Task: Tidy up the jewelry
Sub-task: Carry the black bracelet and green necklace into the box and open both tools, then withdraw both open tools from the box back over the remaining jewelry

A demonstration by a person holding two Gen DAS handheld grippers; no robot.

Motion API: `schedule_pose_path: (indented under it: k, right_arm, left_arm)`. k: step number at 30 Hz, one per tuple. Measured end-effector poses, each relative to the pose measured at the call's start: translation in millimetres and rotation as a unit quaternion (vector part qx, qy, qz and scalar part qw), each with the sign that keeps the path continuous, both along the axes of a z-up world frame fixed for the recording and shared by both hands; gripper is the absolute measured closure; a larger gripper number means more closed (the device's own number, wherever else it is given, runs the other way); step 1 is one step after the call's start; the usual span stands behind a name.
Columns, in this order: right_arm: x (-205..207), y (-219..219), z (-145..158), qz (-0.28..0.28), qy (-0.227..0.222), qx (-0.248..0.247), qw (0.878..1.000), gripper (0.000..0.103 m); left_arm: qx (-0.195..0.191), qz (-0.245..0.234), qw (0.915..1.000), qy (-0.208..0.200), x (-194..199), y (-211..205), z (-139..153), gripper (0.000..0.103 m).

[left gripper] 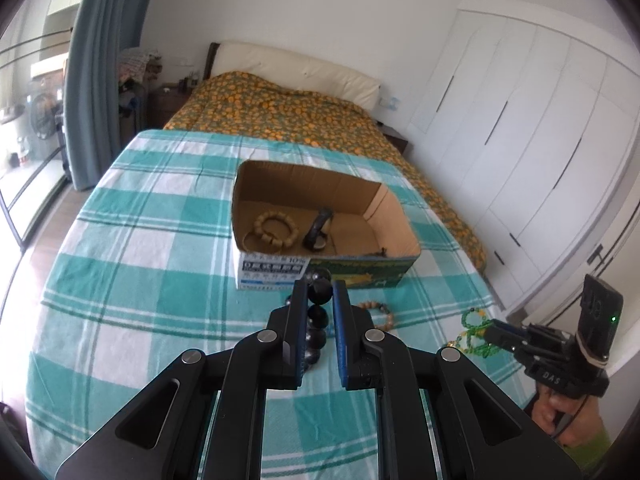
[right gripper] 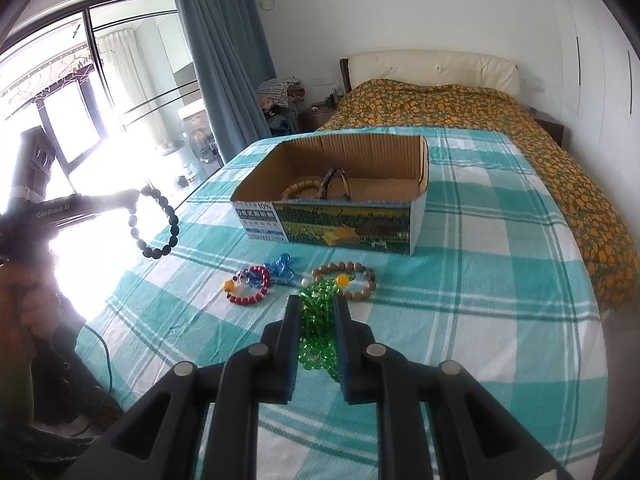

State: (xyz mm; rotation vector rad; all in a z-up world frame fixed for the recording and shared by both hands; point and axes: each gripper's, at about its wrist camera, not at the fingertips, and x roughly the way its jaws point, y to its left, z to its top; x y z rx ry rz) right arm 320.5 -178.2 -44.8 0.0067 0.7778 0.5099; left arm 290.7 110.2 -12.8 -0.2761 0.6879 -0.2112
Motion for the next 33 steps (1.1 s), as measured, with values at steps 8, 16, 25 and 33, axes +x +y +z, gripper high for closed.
schedule_pose_path:
  k: [8, 16, 25, 33]
  right_arm:
    - [83.9, 15.3, 44.7, -0.001, -0.054, -0.007, 0.999, 0.087]
    - [178.6, 29.0, 33.5, -0.007, -0.025, -0.007, 1.0, 0.087]
    - [258.0, 48.9, -29.8, -0.015, 0.04, -0.015, 0.999, 0.087]
    - [261.6, 29.3, -45.6, -0.074, 0.047, 0.009, 0.996, 0.056]
  left_arm:
    - [0.001, -0.007, 0.9999, -0.012, 76.7, -2.1, 24.8, 0.093]
    - [0.023, -0.019, 0.9994, 0.02, 143.8, -19.1, -1.3, 0.093]
    - [0.046, -0.023, 0.9959, 0.074, 193.4, -38.7, -52.3, 0.092]
    - [0.061, -0.002, 0.9948, 0.081, 190.9, -44.0, -67.5, 0.039]
